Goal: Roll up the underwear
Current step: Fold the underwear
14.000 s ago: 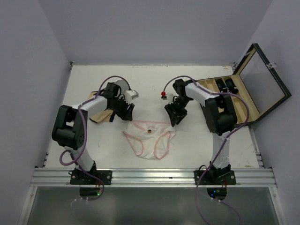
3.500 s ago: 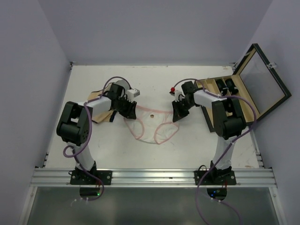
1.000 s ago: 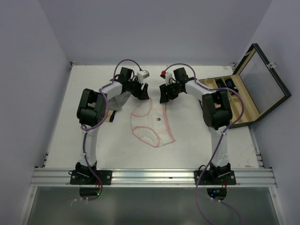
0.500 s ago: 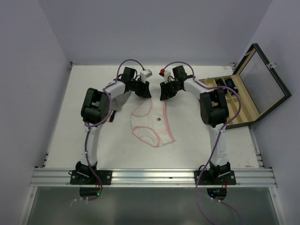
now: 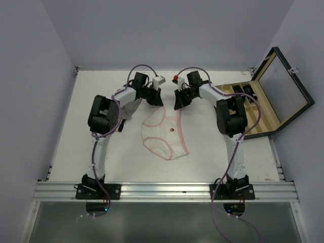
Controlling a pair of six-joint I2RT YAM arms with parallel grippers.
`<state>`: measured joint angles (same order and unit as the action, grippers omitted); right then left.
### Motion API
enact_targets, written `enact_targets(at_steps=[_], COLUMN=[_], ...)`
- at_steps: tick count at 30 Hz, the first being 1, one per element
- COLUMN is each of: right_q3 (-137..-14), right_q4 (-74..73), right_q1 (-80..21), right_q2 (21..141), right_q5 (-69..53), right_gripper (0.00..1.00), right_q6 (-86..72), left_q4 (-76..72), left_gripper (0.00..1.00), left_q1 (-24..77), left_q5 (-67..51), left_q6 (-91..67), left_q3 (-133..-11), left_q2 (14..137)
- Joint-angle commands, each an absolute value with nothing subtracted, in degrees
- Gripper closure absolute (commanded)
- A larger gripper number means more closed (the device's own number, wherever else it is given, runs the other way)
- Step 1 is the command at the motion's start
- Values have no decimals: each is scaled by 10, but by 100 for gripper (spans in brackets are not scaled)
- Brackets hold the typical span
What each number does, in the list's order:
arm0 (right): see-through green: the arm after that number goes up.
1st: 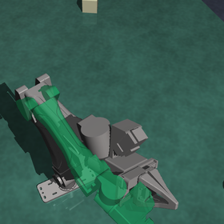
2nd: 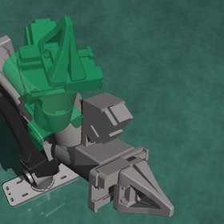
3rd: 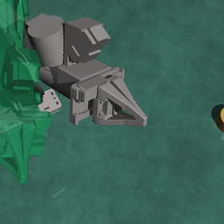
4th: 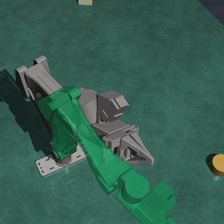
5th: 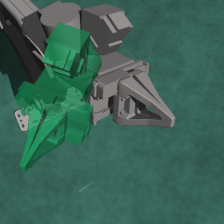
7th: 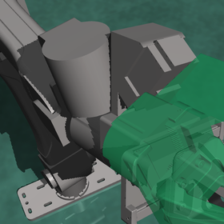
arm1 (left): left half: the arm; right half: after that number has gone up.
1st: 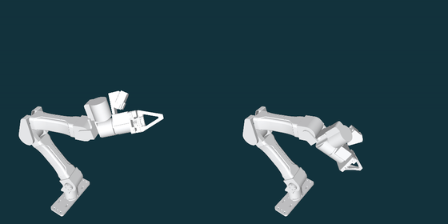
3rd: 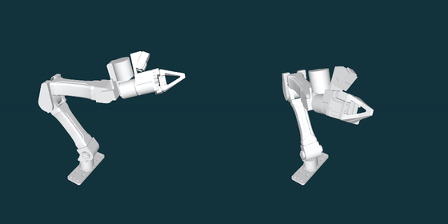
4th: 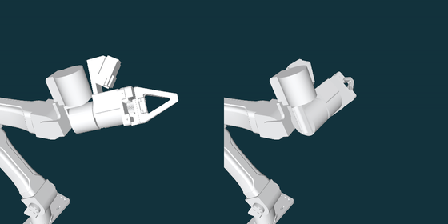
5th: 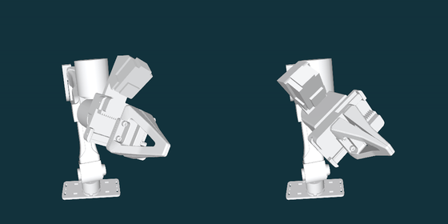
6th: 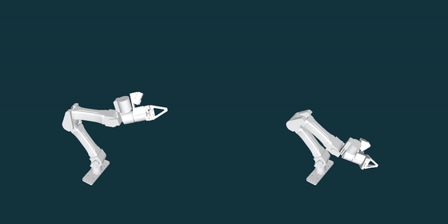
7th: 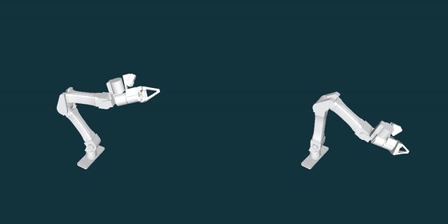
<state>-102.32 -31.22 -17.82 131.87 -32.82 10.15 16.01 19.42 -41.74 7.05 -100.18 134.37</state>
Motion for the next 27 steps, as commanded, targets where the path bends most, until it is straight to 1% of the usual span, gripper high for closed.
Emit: enact_targets(at_steps=[1,4,12,15,21,27], right_q3=[-1057,-1070,-1076,-1059,-993,-957], right_q4=[-321,-321,-320,-330,-361,-397], right_q1=[-174,-174,-171,-167,-167,-169], right_q2=[1310,1305,1272,1250,1169,1136], right_q5=[-354,-356,-363,-373,-420,-452], right_gripper=[98,100,100,100,100,100], right_q6=[104,98,92,104,144,177], left_q4=[156,149,167,176,174,191], left_gripper=[100,100,100,100,100,100], left_q1=[194,195,195,195,195,202], left_q5=[-446,-447,-450,-450,-478,-490], left_q6=[68,63,86,107,140,166], left_q3=[-1039,-1050,-1062,-1032,-922,-864], left_q2=[1341,1334,1310,1276,1171,1116])
